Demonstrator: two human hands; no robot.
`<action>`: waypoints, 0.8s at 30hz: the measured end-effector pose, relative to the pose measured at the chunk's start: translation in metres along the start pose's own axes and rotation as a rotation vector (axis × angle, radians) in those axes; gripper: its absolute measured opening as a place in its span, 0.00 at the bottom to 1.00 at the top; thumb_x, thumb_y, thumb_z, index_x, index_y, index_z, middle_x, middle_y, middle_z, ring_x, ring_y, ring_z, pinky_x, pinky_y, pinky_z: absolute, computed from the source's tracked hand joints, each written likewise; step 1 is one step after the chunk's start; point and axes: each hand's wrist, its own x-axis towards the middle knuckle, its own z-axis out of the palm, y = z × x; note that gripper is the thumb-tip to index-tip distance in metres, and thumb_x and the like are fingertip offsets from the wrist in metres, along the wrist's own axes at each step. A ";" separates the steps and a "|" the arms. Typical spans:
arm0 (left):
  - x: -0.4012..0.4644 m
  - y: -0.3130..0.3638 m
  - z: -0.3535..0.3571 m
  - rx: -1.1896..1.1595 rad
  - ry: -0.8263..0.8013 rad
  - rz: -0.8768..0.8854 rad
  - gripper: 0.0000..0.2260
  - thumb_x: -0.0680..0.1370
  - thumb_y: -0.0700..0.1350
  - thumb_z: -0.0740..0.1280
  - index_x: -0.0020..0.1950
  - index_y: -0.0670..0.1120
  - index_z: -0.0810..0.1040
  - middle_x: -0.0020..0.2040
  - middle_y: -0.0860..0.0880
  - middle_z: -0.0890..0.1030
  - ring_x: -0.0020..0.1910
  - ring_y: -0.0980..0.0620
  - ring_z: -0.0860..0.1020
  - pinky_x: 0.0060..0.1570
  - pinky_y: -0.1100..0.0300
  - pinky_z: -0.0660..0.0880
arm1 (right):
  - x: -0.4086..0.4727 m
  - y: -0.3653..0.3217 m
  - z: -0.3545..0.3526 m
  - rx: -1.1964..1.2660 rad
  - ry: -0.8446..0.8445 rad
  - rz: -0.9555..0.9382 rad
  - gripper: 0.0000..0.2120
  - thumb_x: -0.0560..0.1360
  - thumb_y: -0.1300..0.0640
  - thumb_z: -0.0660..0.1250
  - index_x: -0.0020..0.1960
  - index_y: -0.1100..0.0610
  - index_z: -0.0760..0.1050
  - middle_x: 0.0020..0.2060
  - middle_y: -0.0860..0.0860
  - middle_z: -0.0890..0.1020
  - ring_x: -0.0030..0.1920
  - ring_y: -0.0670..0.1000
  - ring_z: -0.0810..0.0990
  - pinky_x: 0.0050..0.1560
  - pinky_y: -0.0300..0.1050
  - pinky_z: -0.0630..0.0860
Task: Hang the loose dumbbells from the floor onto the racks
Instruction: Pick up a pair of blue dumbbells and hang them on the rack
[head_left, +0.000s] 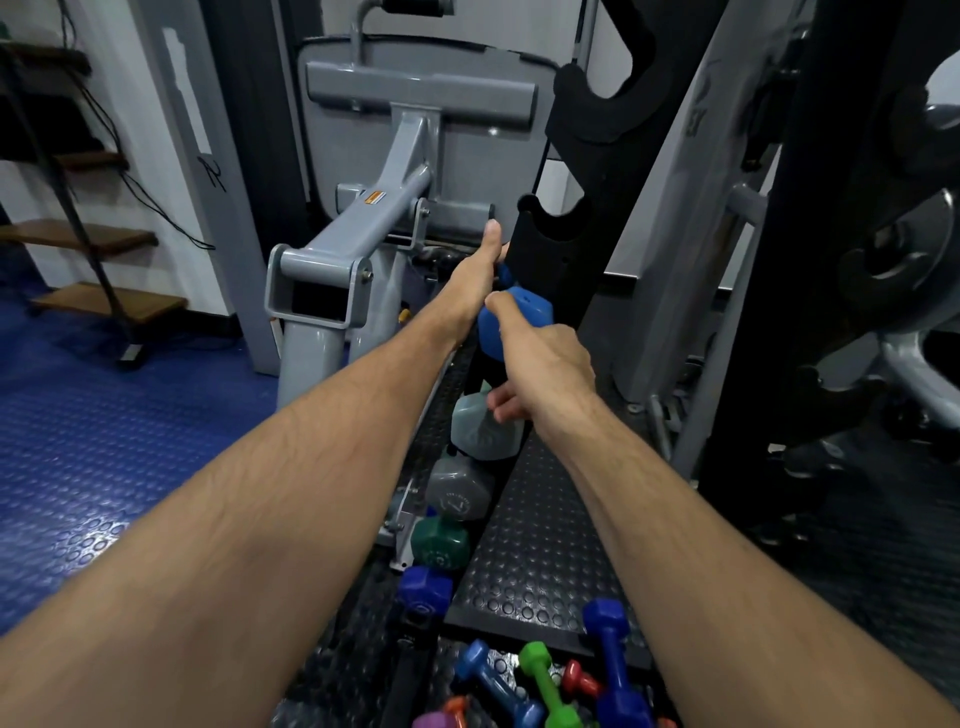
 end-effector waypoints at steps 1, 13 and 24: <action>-0.001 0.001 0.001 0.009 -0.004 0.005 0.26 0.87 0.58 0.48 0.52 0.48 0.83 0.41 0.53 0.87 0.45 0.56 0.83 0.57 0.61 0.78 | 0.000 0.001 0.002 0.054 -0.006 0.015 0.25 0.76 0.31 0.64 0.40 0.53 0.71 0.29 0.55 0.86 0.28 0.54 0.85 0.36 0.46 0.85; -0.018 0.001 -0.007 0.220 0.047 0.068 0.37 0.78 0.72 0.51 0.71 0.47 0.77 0.65 0.50 0.83 0.63 0.55 0.81 0.72 0.53 0.71 | 0.000 0.007 -0.021 -0.439 0.031 -0.134 0.38 0.73 0.20 0.53 0.44 0.56 0.77 0.39 0.52 0.83 0.37 0.52 0.82 0.35 0.45 0.74; -0.121 -0.112 -0.031 0.256 0.461 0.205 0.25 0.83 0.64 0.54 0.71 0.52 0.76 0.67 0.53 0.80 0.67 0.55 0.76 0.71 0.49 0.71 | -0.023 0.130 -0.031 -0.729 -0.033 -0.410 0.33 0.78 0.27 0.57 0.64 0.54 0.76 0.57 0.51 0.79 0.57 0.54 0.78 0.57 0.54 0.78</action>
